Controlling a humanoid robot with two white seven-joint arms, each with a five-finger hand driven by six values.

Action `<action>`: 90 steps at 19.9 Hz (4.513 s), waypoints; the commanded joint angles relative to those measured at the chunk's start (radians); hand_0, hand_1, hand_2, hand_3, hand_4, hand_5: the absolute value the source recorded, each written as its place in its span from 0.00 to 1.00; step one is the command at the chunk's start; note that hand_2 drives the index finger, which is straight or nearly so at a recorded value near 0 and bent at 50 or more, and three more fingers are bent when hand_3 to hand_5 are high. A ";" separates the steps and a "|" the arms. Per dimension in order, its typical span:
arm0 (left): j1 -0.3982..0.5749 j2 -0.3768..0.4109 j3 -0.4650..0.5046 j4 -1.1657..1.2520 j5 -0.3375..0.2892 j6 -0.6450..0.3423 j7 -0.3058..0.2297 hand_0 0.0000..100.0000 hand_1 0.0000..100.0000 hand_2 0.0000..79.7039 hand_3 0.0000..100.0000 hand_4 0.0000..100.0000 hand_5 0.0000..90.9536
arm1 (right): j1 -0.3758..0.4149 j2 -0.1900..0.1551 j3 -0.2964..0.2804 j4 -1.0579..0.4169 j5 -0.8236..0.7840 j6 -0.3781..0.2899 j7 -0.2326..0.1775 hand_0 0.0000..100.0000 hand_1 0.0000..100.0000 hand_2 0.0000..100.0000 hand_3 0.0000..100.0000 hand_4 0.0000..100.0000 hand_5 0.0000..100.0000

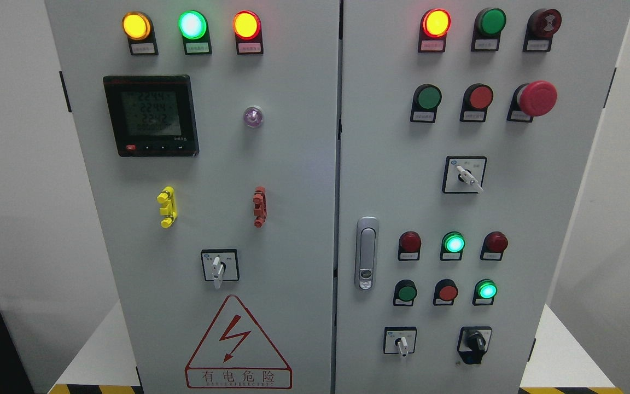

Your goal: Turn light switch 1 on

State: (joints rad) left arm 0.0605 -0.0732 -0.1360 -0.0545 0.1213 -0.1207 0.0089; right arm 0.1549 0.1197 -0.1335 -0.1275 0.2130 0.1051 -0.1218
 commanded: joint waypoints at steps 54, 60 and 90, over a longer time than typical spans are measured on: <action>0.222 0.043 0.101 -1.541 -0.252 0.122 0.060 0.35 0.21 0.25 0.40 0.47 0.10 | 0.000 0.000 0.000 0.000 0.000 -0.001 0.001 0.05 0.00 0.00 0.00 0.00 0.00; 0.272 0.070 0.099 -1.648 -0.259 -0.117 0.069 0.40 0.44 0.43 0.51 0.67 0.42 | 0.000 0.000 0.000 0.000 0.000 -0.001 0.001 0.05 0.00 0.00 0.00 0.00 0.00; -0.021 0.049 0.081 -1.999 -0.255 0.213 0.229 0.47 0.66 0.62 0.72 0.81 0.76 | 0.000 0.000 0.000 0.000 0.000 -0.001 0.002 0.05 0.00 0.00 0.00 0.00 0.00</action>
State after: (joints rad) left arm 0.1099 -0.0011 -0.0534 -1.9865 -0.1338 0.0663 0.2059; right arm 0.1549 0.1196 -0.1335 -0.1274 0.2130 0.1051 -0.1203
